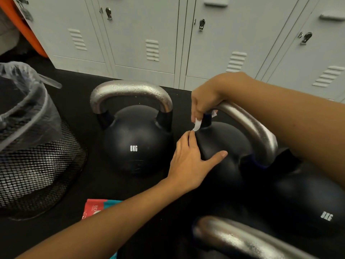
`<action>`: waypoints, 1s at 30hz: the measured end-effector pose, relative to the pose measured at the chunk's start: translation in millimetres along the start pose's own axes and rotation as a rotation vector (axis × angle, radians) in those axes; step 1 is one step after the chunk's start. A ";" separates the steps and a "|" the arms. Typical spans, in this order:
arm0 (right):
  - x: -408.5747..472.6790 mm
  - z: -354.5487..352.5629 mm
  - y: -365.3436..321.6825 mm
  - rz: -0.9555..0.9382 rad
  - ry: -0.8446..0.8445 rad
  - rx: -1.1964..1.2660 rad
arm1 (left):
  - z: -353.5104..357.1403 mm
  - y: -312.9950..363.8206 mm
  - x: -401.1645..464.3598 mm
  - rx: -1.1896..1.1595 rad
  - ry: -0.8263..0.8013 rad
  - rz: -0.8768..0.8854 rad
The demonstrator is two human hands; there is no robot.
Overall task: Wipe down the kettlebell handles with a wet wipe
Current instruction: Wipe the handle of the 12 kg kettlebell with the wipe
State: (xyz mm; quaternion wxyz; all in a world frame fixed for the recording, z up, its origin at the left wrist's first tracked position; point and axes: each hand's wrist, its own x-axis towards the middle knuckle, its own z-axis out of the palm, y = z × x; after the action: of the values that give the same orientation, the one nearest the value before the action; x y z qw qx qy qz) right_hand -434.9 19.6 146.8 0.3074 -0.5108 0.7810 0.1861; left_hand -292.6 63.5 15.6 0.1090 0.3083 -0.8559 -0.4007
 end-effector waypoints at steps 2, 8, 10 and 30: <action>-12.0 3.2 3.0 -0.070 0.044 -0.069 | -1.4 -0.8 0.1 0.012 -0.015 0.004; -19.6 3.1 13.1 -0.050 0.266 0.018 | -1.7 -2.1 1.5 -0.003 0.011 0.024; -11.5 1.8 17.7 0.035 0.204 0.220 | -0.1 -3.0 1.2 -0.020 0.025 0.020; -29.8 24.9 61.5 0.037 0.024 1.123 | 5.0 -2.3 -0.5 -0.009 0.083 0.026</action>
State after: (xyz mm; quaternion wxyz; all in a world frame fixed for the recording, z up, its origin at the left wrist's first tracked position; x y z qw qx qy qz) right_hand -475.1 80.2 146.8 0.5197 -0.2570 0.7727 -0.2586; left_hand -293.4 65.8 10.6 0.1508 0.3130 -0.8528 -0.3900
